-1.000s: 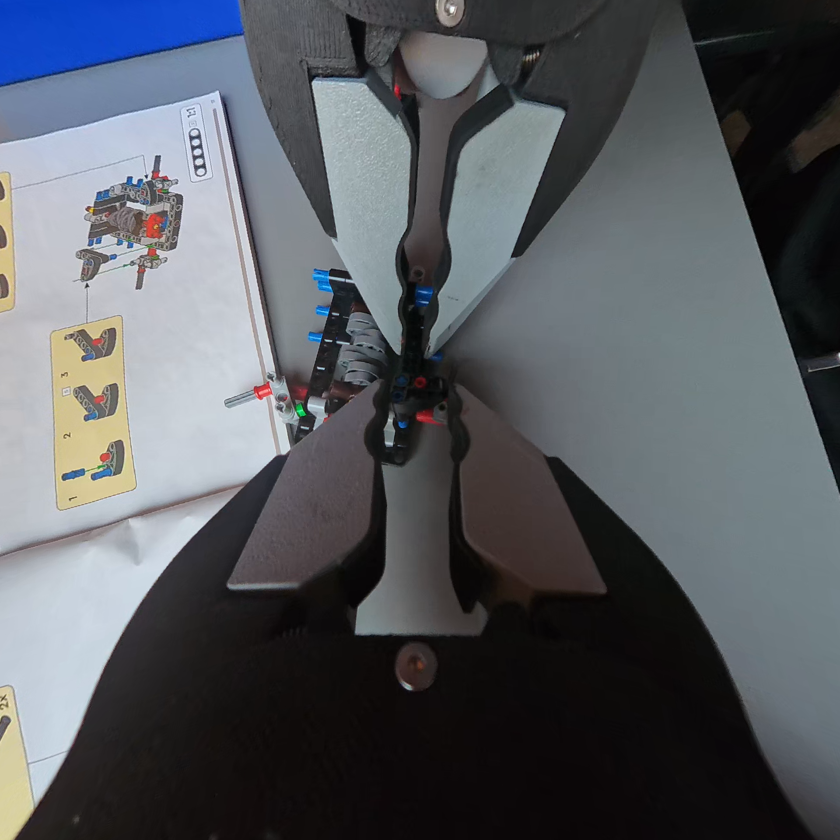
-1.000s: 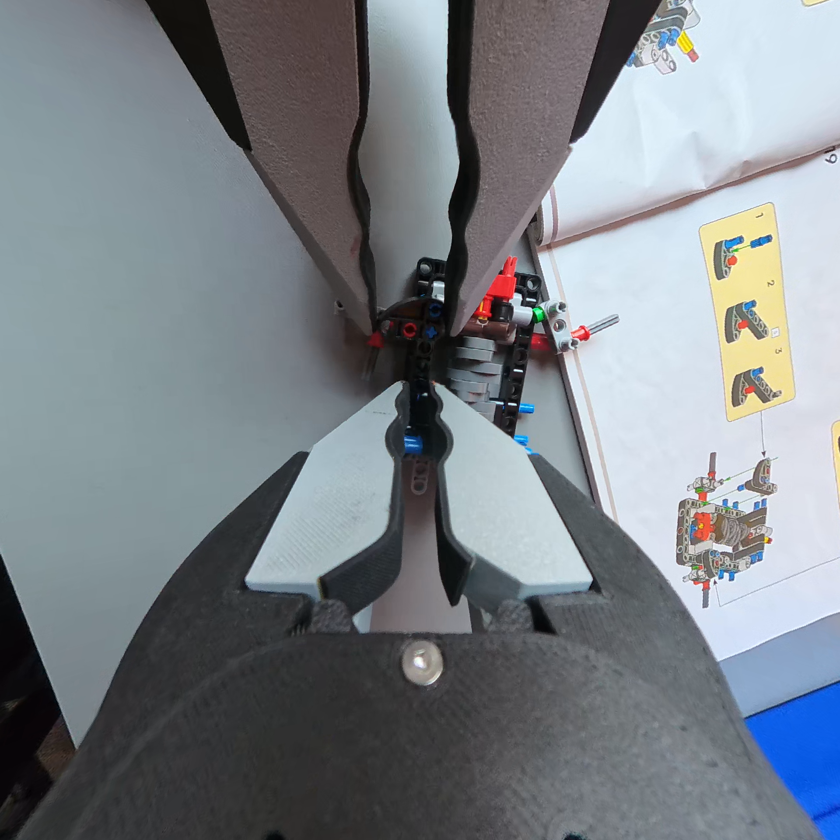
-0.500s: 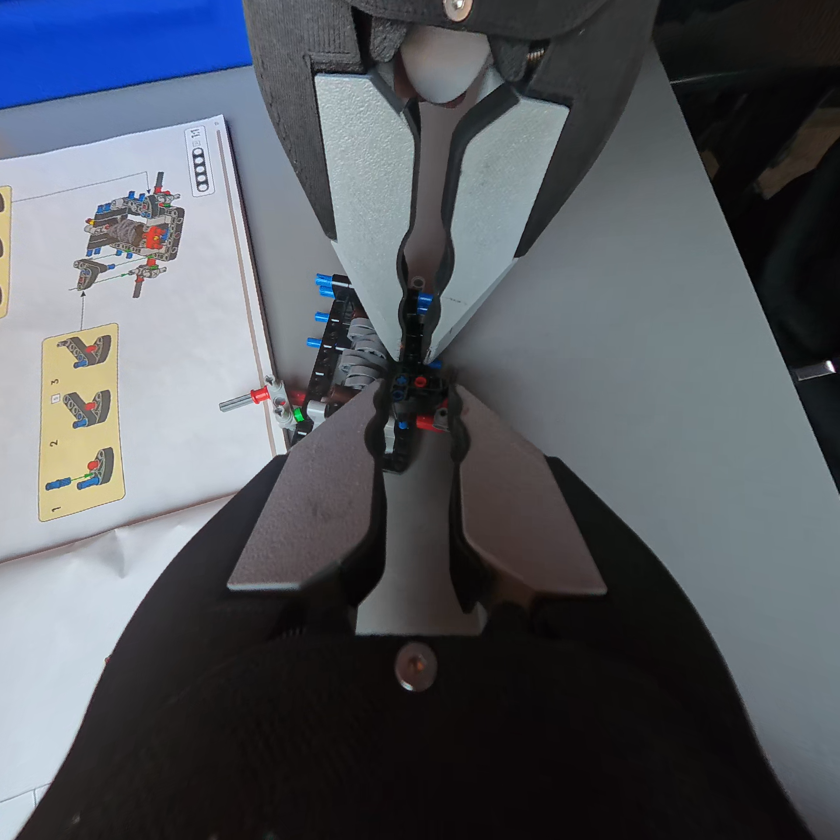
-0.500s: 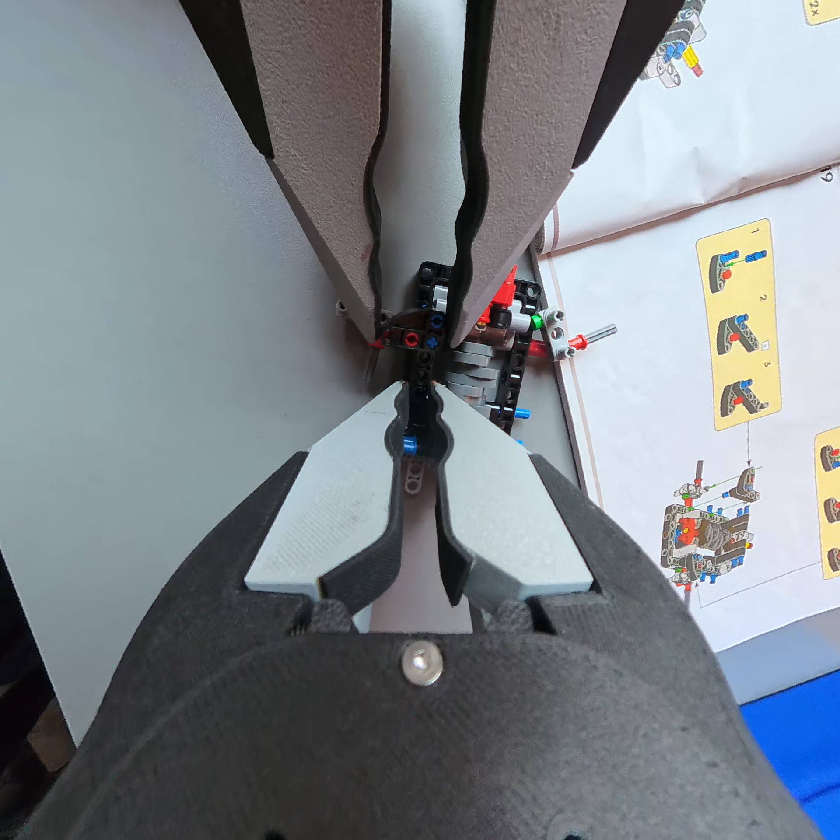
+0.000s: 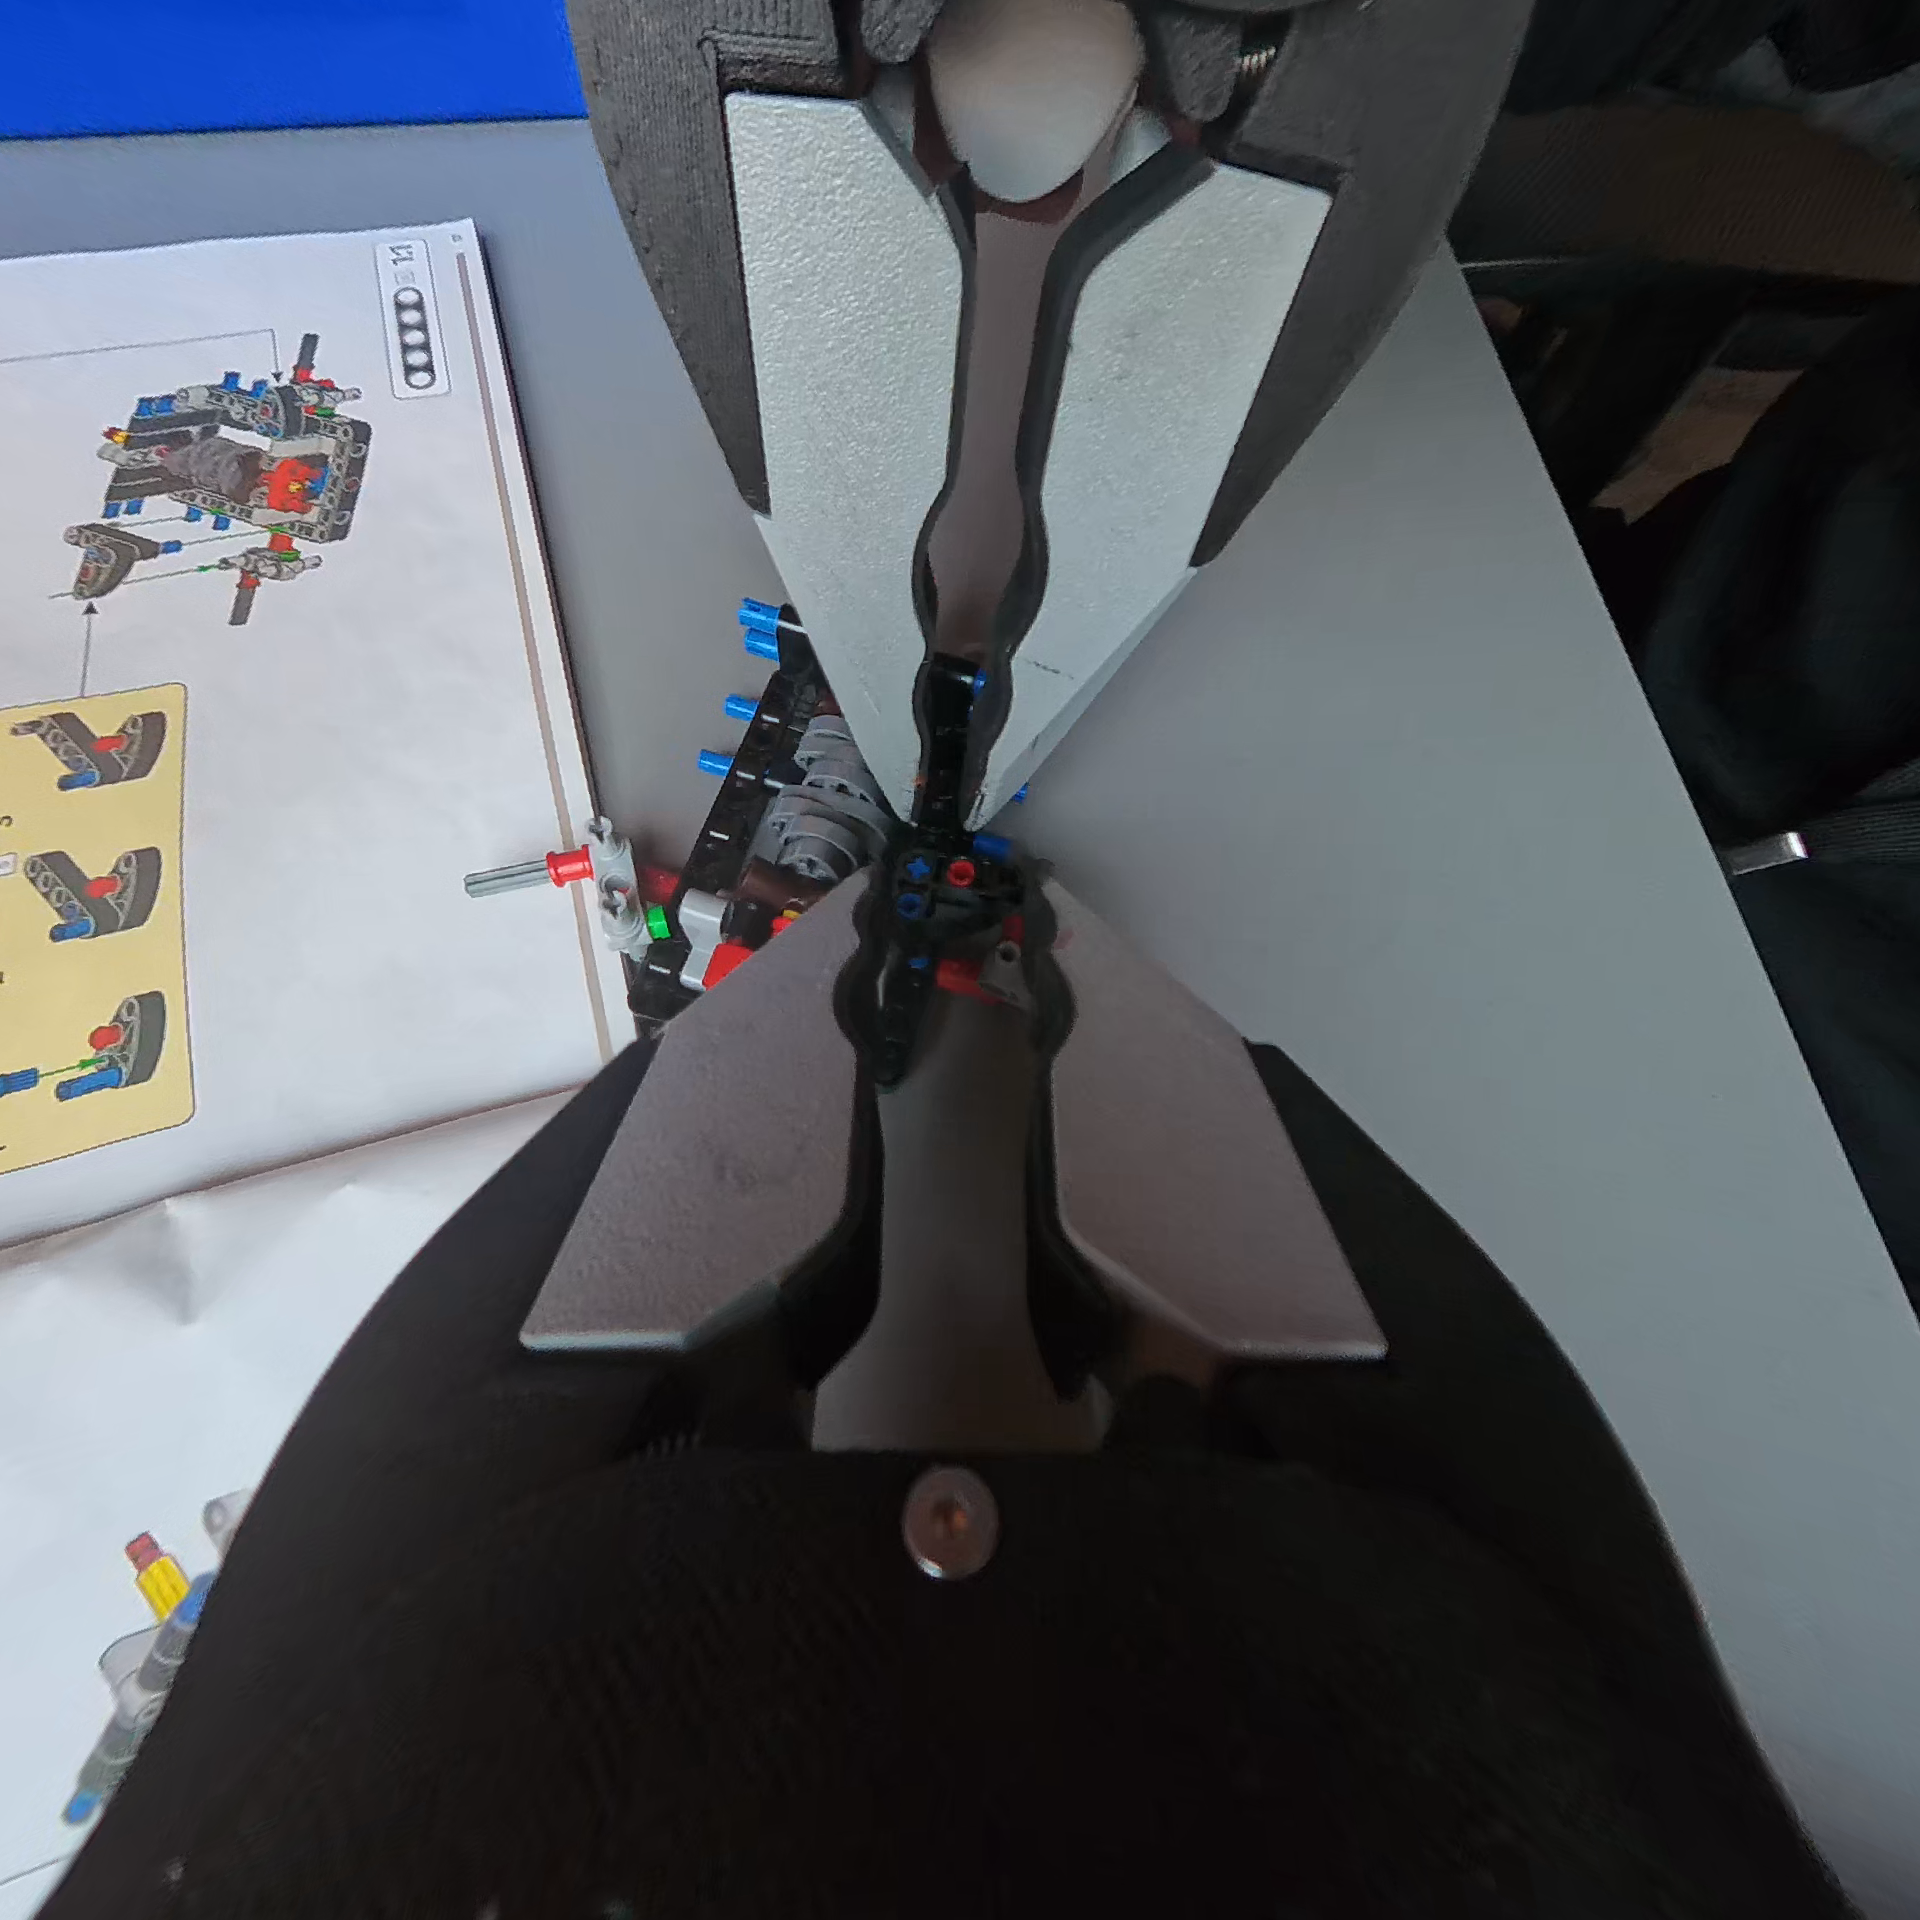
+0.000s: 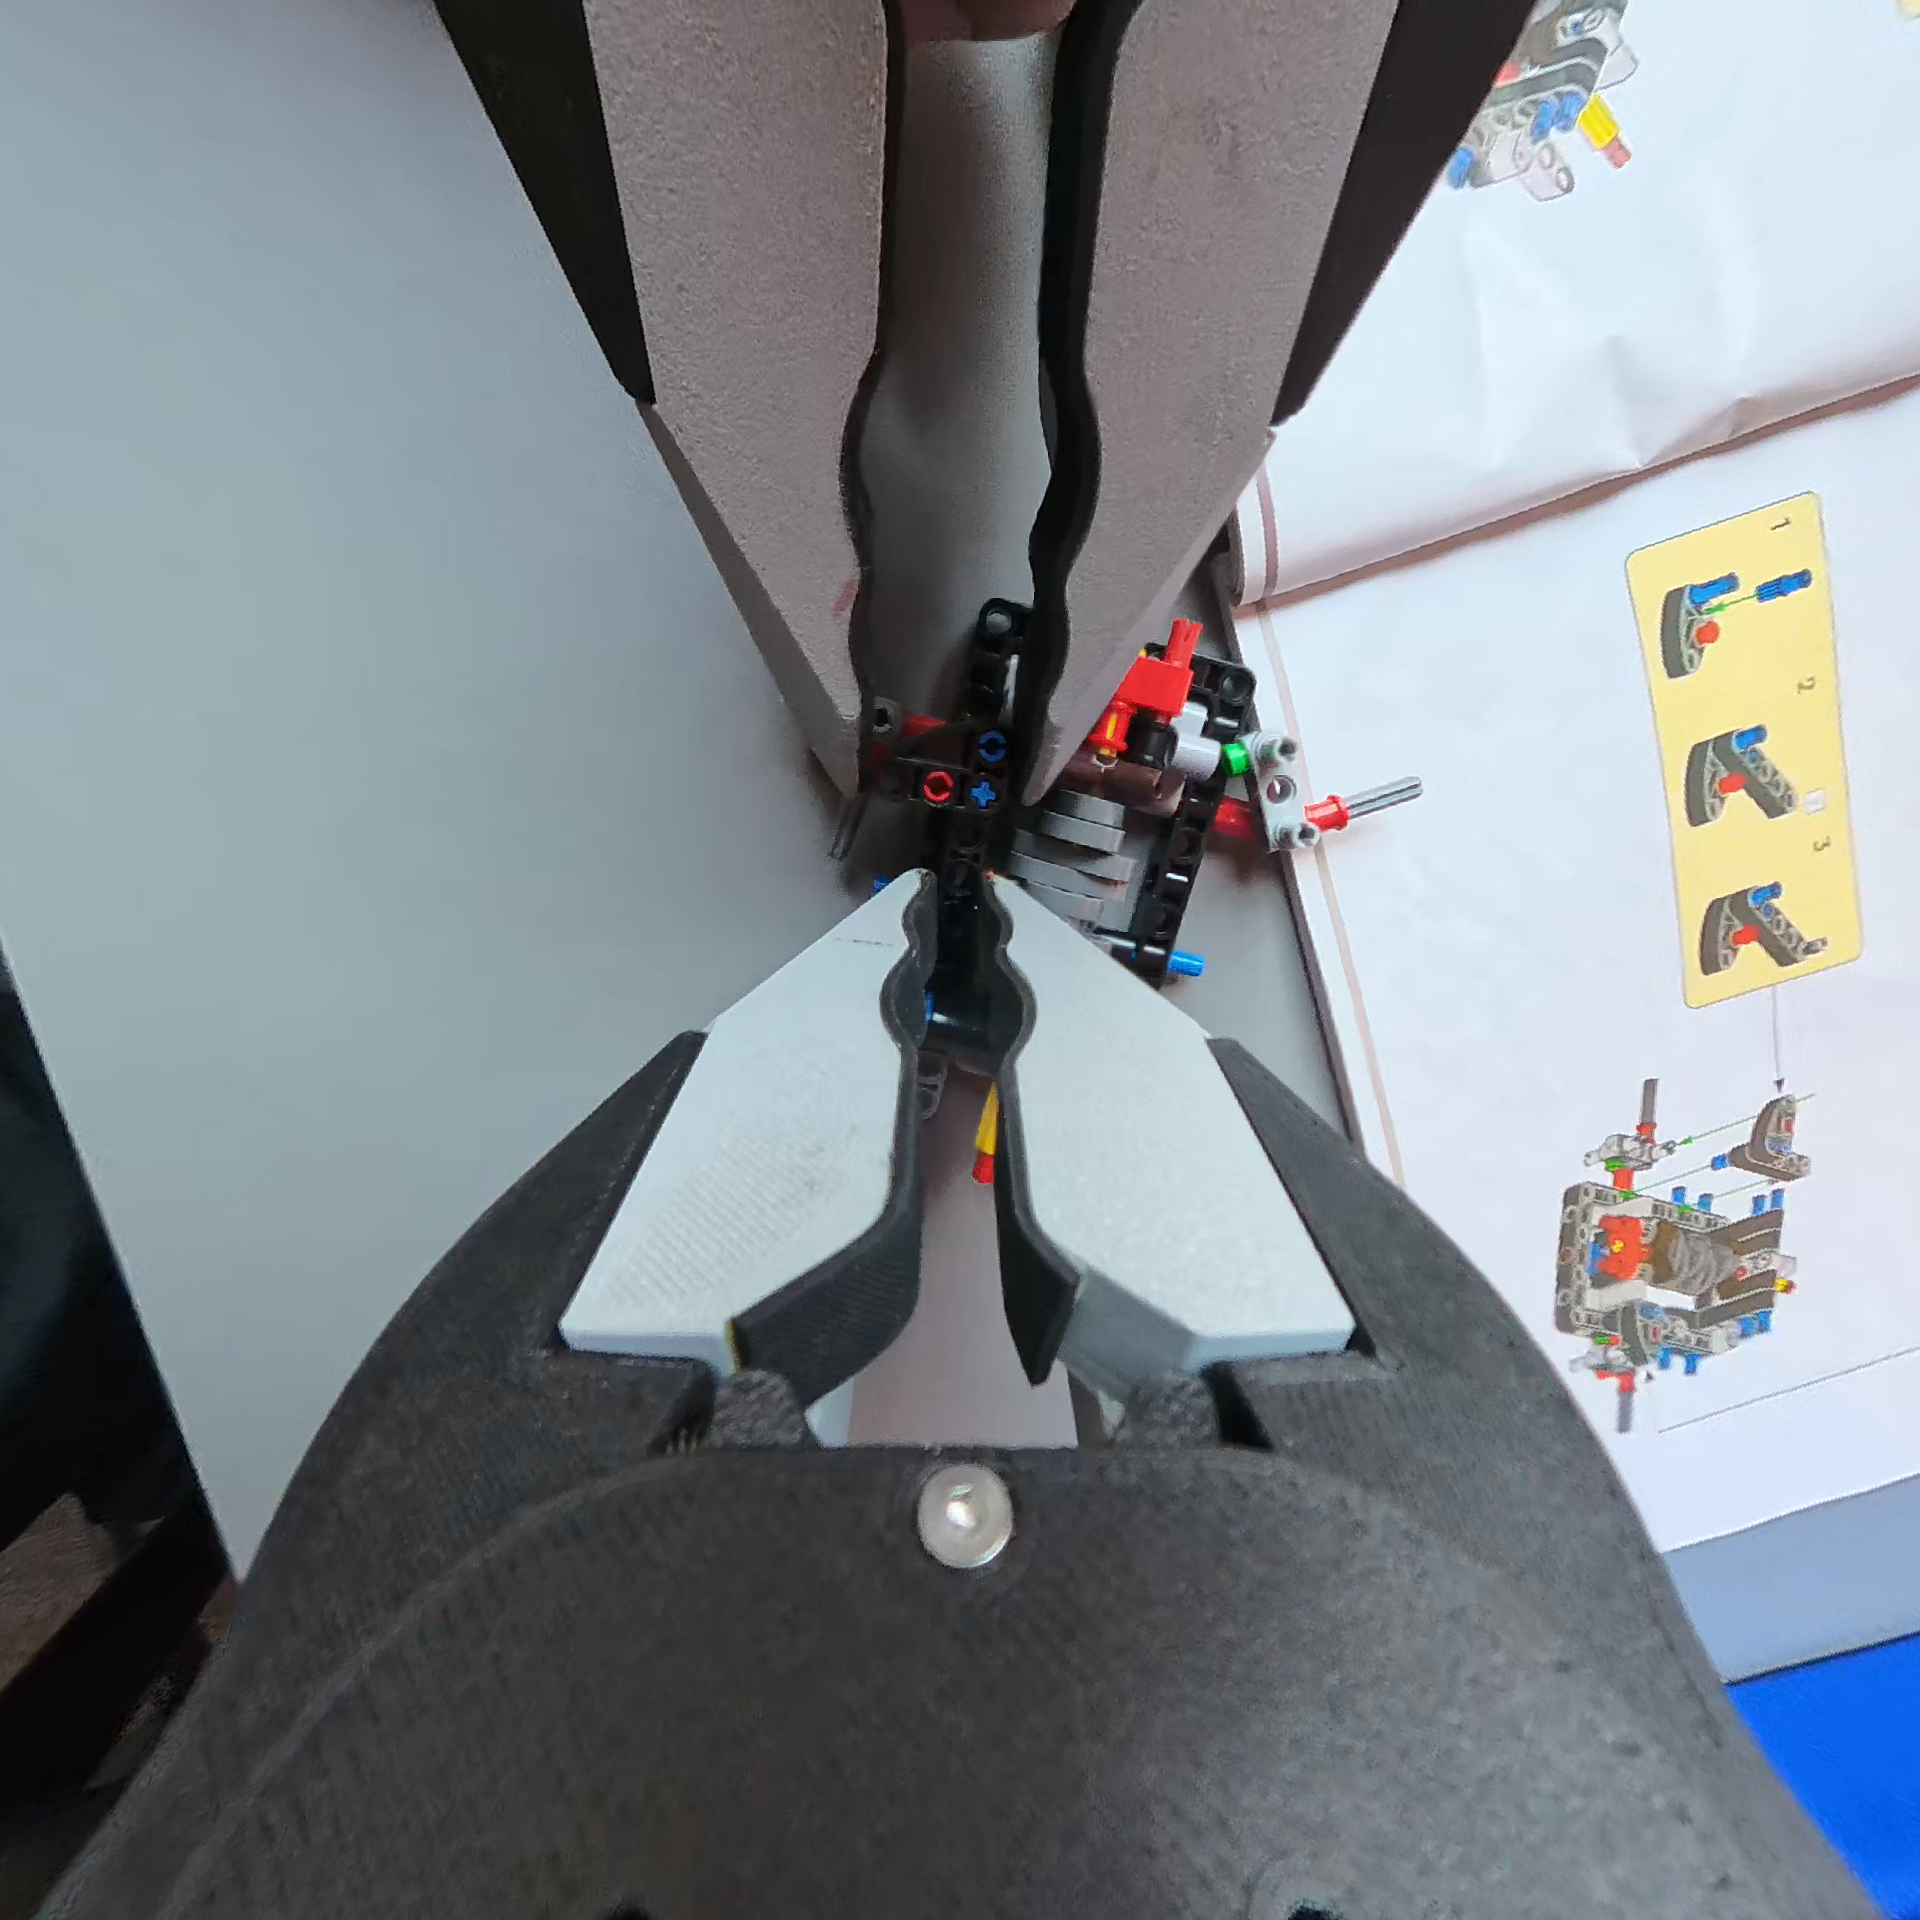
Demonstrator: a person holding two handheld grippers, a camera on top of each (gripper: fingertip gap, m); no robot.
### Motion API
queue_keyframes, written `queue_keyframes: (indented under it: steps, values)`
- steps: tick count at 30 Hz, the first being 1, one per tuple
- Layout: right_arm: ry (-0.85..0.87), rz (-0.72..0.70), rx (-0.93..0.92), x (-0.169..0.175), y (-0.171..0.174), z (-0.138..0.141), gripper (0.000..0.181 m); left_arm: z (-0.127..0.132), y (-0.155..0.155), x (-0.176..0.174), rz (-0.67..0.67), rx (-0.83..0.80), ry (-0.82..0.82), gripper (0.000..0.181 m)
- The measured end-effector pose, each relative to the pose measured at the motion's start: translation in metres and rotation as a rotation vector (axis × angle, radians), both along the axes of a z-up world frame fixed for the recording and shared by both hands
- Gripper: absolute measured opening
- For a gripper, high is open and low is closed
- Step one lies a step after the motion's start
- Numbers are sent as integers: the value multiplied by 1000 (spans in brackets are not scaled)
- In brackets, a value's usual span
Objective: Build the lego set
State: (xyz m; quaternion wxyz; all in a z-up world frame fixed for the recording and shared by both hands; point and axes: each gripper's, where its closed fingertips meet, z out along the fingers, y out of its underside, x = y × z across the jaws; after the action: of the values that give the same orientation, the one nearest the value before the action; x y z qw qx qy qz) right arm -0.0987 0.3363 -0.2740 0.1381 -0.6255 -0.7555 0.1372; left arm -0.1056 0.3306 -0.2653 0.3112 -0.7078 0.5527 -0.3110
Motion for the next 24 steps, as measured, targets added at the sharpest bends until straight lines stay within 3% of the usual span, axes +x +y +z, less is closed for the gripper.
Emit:
queue_keyframes:
  steps: [3,10,14,24]
  values:
    - [-16,-32,-32,-1,-1,0,4,0,-1,-2,5,-58,-11,22]
    - [-50,-63,-14,0,0,0,3,13,7,-29,61,-6,1,13]
    - [-53,-70,-40,0,-2,0,3,-3,1,-38,65,-57,108,12]
    - [-48,-81,-58,-1,-4,0,3,-17,-18,-19,9,-51,153,2]
